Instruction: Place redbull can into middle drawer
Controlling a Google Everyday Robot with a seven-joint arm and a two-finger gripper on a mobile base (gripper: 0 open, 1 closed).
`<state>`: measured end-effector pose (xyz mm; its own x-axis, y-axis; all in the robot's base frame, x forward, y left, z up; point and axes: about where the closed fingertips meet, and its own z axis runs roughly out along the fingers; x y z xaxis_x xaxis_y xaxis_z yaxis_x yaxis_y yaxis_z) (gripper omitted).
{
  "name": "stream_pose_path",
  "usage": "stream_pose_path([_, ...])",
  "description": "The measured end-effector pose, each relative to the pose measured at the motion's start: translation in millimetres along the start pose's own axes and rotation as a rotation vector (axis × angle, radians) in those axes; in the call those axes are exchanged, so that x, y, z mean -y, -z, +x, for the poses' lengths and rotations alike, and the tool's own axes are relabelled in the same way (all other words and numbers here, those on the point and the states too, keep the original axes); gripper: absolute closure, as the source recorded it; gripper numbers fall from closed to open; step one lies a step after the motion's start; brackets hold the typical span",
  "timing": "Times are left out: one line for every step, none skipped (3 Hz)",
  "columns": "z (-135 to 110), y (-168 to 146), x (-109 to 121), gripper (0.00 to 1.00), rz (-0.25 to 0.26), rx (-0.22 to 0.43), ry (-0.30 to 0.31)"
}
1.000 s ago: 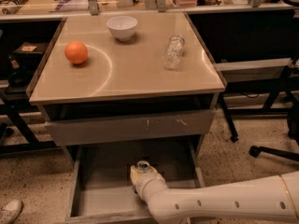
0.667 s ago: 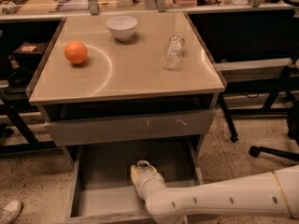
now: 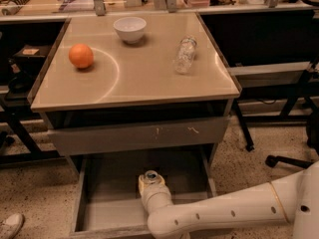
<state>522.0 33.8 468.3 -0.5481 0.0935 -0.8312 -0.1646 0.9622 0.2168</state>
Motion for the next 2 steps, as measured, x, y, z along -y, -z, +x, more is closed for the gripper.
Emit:
stream_pose_path([-4.4,-9.0,0.5,1.00,0.020,0.047,0.018])
stream_pose_path([-4.3,-14.5,2.3,1.00,0.044,0.066,0.045])
